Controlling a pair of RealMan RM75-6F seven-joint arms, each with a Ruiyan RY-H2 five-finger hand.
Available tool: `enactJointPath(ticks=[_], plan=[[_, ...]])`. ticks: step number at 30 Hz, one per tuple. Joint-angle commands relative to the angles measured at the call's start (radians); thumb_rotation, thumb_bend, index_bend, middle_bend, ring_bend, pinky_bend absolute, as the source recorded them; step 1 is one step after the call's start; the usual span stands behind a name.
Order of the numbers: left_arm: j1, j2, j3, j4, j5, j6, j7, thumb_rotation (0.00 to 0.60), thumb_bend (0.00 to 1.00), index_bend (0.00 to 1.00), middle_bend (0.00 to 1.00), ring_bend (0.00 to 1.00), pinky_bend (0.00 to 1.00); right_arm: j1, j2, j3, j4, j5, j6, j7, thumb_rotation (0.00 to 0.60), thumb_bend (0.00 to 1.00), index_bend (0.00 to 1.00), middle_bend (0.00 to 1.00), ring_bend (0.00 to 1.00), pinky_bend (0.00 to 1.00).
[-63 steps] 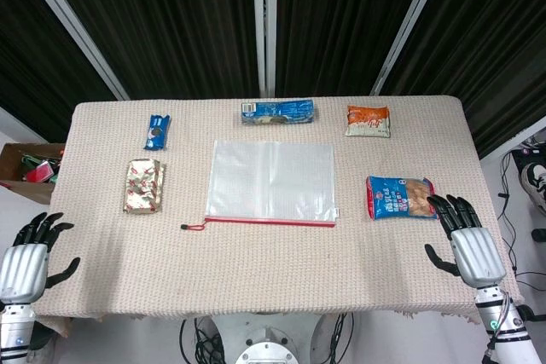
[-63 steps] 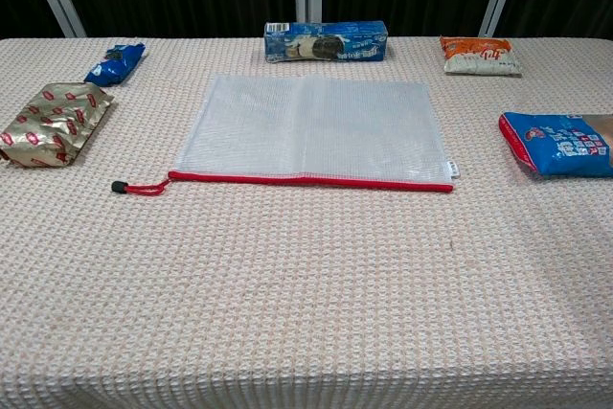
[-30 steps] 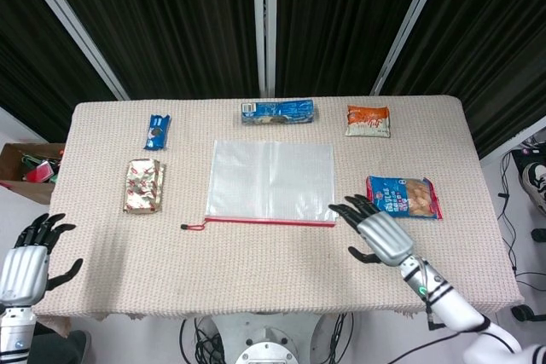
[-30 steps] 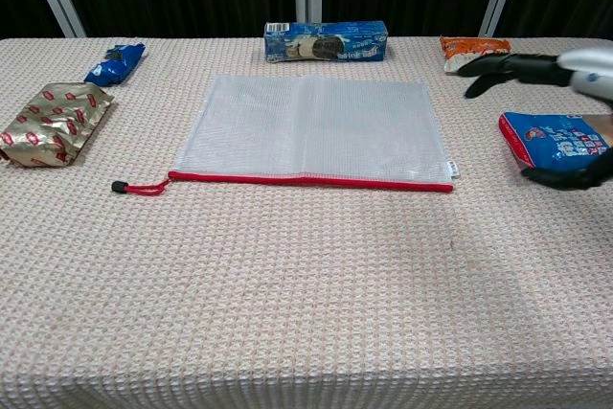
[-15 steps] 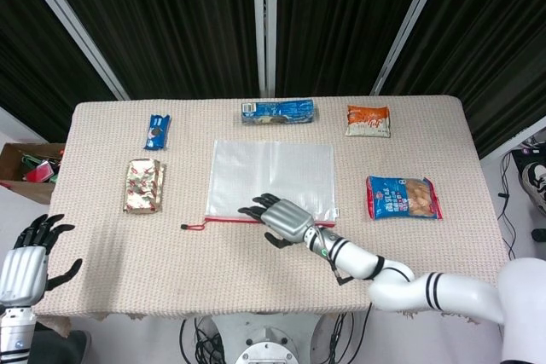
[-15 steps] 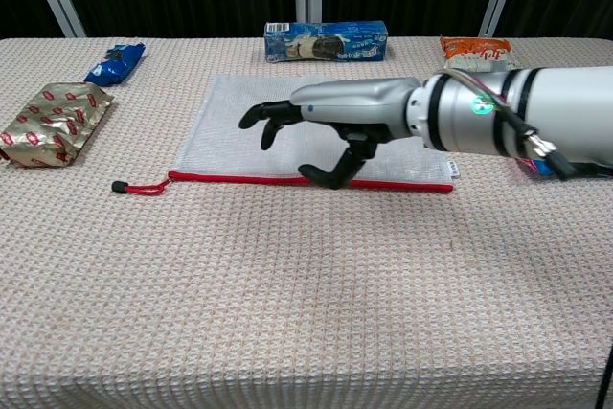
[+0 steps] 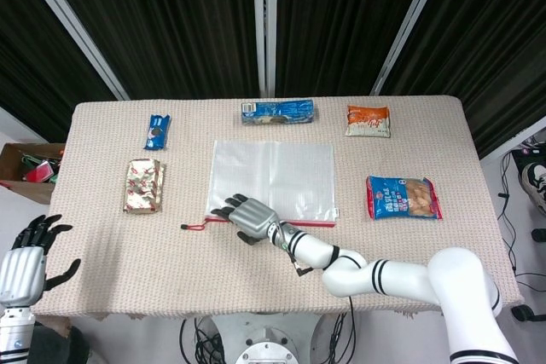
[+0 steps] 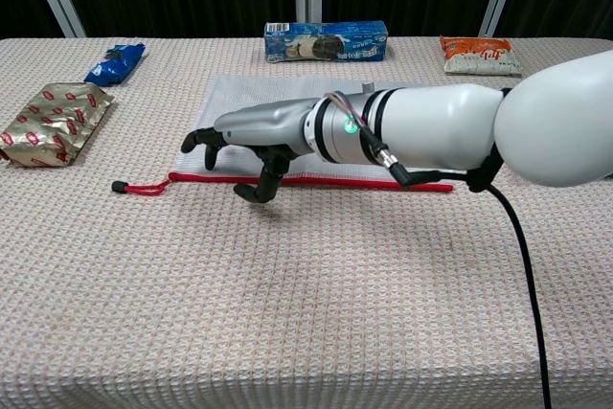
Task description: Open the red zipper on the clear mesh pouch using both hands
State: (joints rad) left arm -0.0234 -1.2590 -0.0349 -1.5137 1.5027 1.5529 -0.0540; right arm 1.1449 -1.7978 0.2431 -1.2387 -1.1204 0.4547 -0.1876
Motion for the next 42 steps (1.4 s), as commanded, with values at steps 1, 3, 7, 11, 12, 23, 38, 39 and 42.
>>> enactJointPath(ticks=[1, 3, 7, 11, 12, 23, 38, 39, 42], plan=[[0.001, -0.001, -0.001, 0.002, 0.0, 0.002, -0.004, 0.6, 0.21, 0.29, 0.16, 0.09, 0.18, -0.001, 0.008, -0.023, -0.028, -0.012, 0.006, -0.005, 0.6, 0.48, 0.0, 0.16, 0.0, 0.0], [0.002, -0.002, 0.0, 0.005, -0.001, 0.0, -0.006, 0.6, 0.21, 0.29, 0.16, 0.09, 0.18, -0.014, 0.029, -0.046, -0.067, -0.029, 0.024, -0.011, 0.6, 0.48, 0.0, 0.16, 0.0, 0.0], [0.0, -0.003, 0.002, 0.01, 0.002, -0.005, -0.007, 0.6, 0.21, 0.29, 0.16, 0.09, 0.18, -0.042, 0.083, -0.093, -0.161, -0.051, 0.056, -0.028, 0.6, 0.48, 0.0, 0.16, 0.0, 0.0], [-0.002, -0.007, 0.0, 0.014, 0.005, -0.001, -0.01, 0.6, 0.21, 0.29, 0.16, 0.09, 0.18, -0.077, 0.127, -0.127, -0.242, -0.083, 0.138, -0.071, 0.6, 0.47, 0.0, 0.16, 0.0, 0.0], [-0.002, -0.007, -0.001, 0.015, 0.006, 0.0, -0.011, 0.6, 0.21, 0.29, 0.17, 0.09, 0.18, -0.085, 0.128, -0.127, -0.251, -0.086, 0.166, -0.084, 0.6, 0.47, 0.0, 0.15, 0.0, 0.0], [0.003, -0.009, 0.004, 0.015, 0.016, 0.009, -0.014, 0.6, 0.21, 0.29, 0.17, 0.09, 0.18, 0.028, 0.047, -0.061, -0.209, 0.094, 0.204, -0.333, 0.6, 0.35, 0.12, 0.01, 0.0, 0.0], [0.018, -0.022, 0.006, 0.052, -0.001, 0.01, -0.042, 0.6, 0.21, 0.29, 0.16, 0.09, 0.18, 0.143, -0.114, -0.008, -0.048, 0.299, 0.129, -0.285, 0.6, 0.5, 0.0, 0.16, 0.0, 0.0], [0.018, -0.023, 0.006, 0.054, -0.001, 0.009, -0.043, 0.6, 0.21, 0.29, 0.17, 0.09, 0.18, 0.144, -0.118, -0.006, -0.042, 0.294, 0.124, -0.274, 0.6, 0.5, 0.0, 0.17, 0.0, 0.0], [0.017, -0.025, 0.007, 0.058, 0.001, 0.007, -0.046, 0.6, 0.21, 0.29, 0.17, 0.09, 0.18, 0.148, -0.133, -0.002, -0.026, 0.28, 0.108, -0.238, 0.6, 0.5, 0.0, 0.17, 0.0, 0.0]])
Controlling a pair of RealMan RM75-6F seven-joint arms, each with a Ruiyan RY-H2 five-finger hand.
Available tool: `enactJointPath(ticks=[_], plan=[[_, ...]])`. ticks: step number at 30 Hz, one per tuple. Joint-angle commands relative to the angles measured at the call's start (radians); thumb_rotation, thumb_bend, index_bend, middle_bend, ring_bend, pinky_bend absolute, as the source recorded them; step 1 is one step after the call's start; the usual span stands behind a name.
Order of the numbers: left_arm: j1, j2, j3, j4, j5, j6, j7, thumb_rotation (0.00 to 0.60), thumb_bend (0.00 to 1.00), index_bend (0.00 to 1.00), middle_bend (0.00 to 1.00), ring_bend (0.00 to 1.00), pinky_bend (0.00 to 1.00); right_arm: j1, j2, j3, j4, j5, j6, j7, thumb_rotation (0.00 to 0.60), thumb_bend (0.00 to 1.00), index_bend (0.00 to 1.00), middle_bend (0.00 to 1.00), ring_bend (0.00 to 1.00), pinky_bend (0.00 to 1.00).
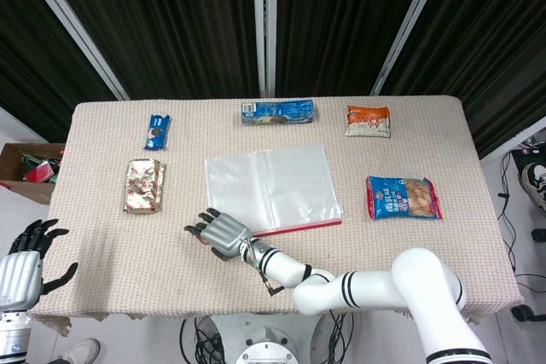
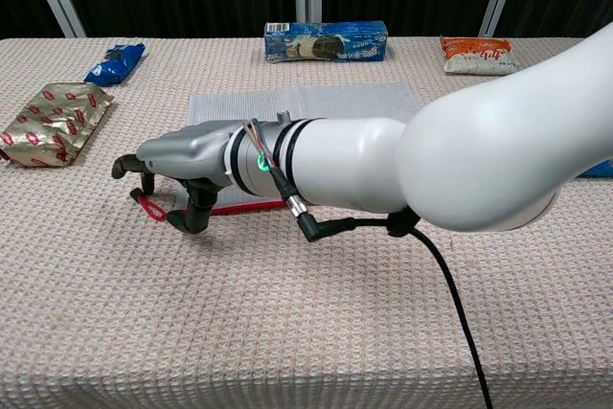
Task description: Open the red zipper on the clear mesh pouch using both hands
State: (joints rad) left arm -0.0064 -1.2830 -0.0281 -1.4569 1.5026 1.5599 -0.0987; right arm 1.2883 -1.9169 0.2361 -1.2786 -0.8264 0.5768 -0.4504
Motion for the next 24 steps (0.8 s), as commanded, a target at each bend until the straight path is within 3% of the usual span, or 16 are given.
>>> enactJointPath(ticks=[1, 14, 18, 24], plan=[[0.001, -0.001, 0.0, 0.003, 0.001, 0.001, -0.003, 0.6, 0.21, 0.29, 0.17, 0.09, 0.18, 0.005, -0.016, 0.004, 0.015, -0.021, -0.017, 0.033, 0.6, 0.51, 0.0, 0.17, 0.0, 0.0], [0.004, -0.011, -0.001, 0.018, -0.002, 0.0, -0.011, 0.6, 0.21, 0.29, 0.16, 0.09, 0.18, -0.051, 0.082, -0.062, -0.18, -0.18, 0.023, 0.088, 0.6, 0.49, 0.0, 0.18, 0.0, 0.0], [0.003, -0.012, -0.001, 0.017, 0.003, 0.001, -0.011, 0.6, 0.21, 0.29, 0.16, 0.09, 0.18, -0.063, 0.053, -0.065, -0.145, -0.233, 0.103, 0.062, 0.6, 0.41, 0.02, 0.16, 0.0, 0.0], [0.005, -0.011, 0.0, 0.016, 0.001, 0.0, -0.011, 0.6, 0.21, 0.29, 0.17, 0.09, 0.18, -0.057, -0.027, -0.066, -0.02, -0.281, 0.149, 0.032, 0.6, 0.34, 0.23, 0.13, 0.0, 0.0]])
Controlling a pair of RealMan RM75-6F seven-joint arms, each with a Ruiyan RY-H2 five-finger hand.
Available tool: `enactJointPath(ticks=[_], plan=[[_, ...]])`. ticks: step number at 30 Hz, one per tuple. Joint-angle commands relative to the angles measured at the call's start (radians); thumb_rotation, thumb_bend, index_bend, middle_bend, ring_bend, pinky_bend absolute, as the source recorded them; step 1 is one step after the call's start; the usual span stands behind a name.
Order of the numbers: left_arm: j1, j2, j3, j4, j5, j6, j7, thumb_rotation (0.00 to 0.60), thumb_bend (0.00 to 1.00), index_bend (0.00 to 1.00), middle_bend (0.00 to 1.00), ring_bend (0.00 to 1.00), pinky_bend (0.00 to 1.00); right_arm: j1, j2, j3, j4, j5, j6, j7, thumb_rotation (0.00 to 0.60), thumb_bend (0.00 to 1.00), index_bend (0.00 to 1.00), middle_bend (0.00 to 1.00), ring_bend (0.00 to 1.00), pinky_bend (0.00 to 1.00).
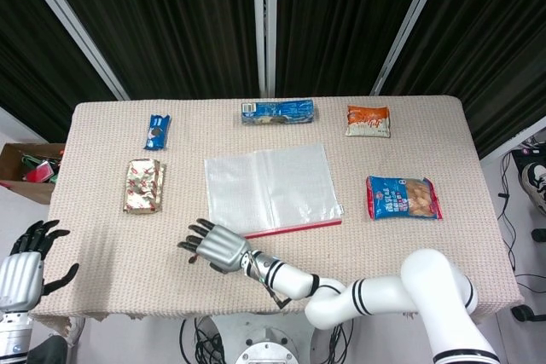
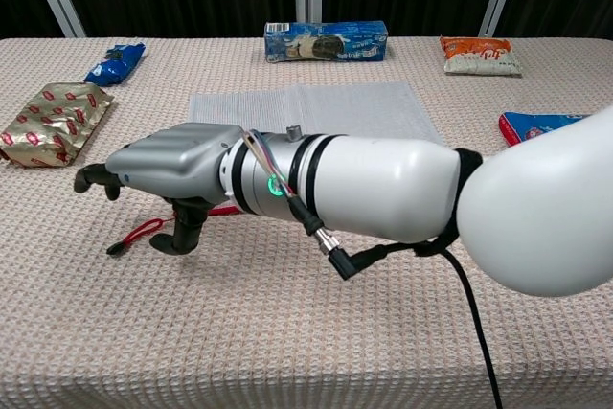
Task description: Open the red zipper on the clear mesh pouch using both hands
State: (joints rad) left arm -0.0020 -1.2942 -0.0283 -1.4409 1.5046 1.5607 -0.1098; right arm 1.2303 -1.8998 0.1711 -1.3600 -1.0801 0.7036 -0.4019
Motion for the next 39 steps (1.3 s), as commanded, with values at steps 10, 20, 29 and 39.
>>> enactJointPath(ticks=[10, 20, 29, 39], plan=[[0.002, -0.001, 0.001, 0.005, -0.006, -0.007, -0.012, 0.6, 0.21, 0.29, 0.17, 0.09, 0.18, 0.009, -0.159, 0.011, 0.226, -0.081, 0.017, 0.017, 0.6, 0.33, 0.36, 0.14, 0.0, 0.0], [0.002, -0.003, 0.002, 0.018, -0.003, -0.01, -0.034, 0.6, 0.21, 0.29, 0.16, 0.09, 0.18, 0.0, -0.222, 0.028, 0.312, -0.118, 0.018, 0.042, 0.6, 0.33, 0.43, 0.15, 0.0, 0.0], [0.004, -0.009, 0.001, 0.032, -0.004, -0.008, -0.048, 0.6, 0.21, 0.29, 0.16, 0.09, 0.18, -0.008, -0.245, 0.044, 0.344, -0.137, 0.013, 0.05, 0.6, 0.33, 0.5, 0.17, 0.0, 0.0], [0.002, -0.008, 0.003, 0.034, 0.008, -0.004, -0.052, 0.6, 0.2, 0.29, 0.16, 0.09, 0.18, -0.023, -0.254, 0.049, 0.35, -0.184, 0.037, 0.07, 0.6, 0.37, 0.67, 0.21, 0.0, 0.0]])
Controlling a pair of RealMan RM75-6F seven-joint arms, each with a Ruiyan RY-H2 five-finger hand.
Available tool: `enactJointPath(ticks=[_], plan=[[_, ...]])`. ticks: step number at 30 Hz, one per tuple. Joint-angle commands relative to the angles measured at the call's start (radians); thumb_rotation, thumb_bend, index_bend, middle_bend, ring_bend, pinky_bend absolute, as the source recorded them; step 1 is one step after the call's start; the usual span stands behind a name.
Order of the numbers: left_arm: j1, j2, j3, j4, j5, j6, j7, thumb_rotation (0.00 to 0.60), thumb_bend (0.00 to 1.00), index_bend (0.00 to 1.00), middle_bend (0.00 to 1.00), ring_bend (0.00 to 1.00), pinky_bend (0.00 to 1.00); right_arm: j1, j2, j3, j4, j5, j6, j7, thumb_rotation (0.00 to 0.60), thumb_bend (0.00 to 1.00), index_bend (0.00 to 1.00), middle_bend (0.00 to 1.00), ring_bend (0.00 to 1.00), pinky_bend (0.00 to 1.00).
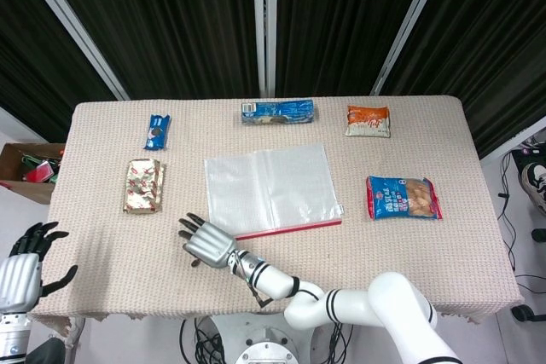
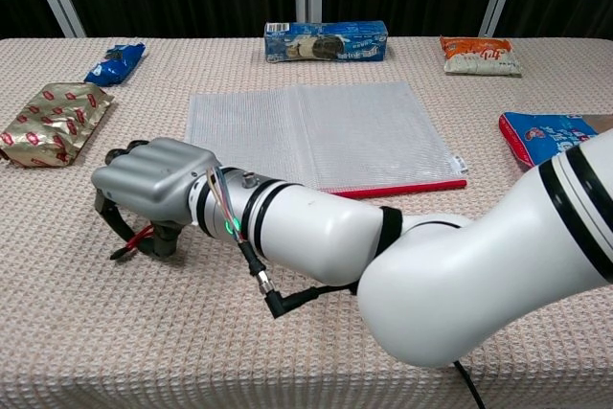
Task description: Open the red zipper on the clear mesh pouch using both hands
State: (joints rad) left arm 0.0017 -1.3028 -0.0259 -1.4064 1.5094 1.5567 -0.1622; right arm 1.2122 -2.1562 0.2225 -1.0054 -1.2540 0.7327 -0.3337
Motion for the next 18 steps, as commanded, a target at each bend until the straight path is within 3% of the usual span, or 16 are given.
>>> enactJointPath(ticks=[1, 9, 18], plan=[[-0.003, 0.001, 0.001, -0.001, 0.006, -0.001, 0.0, 0.6, 0.2, 0.29, 0.16, 0.09, 0.18, -0.009, 0.006, -0.004, -0.011, -0.017, 0.014, 0.003, 0.6, 0.38, 0.69, 0.21, 0.0, 0.0], [-0.062, 0.0, -0.003, 0.002, 0.05, -0.052, -0.057, 0.6, 0.19, 0.29, 0.16, 0.09, 0.18, -0.088, 0.114, -0.062, -0.162, -0.138, 0.15, 0.02, 0.6, 0.46, 0.81, 0.26, 0.0, 0.0], [-0.23, -0.022, -0.034, 0.024, 0.139, -0.17, -0.267, 0.6, 0.19, 0.29, 0.16, 0.09, 0.18, -0.167, 0.277, -0.099, -0.325, -0.295, 0.328, 0.074, 0.6, 0.48, 0.88, 0.28, 0.0, 0.0]])
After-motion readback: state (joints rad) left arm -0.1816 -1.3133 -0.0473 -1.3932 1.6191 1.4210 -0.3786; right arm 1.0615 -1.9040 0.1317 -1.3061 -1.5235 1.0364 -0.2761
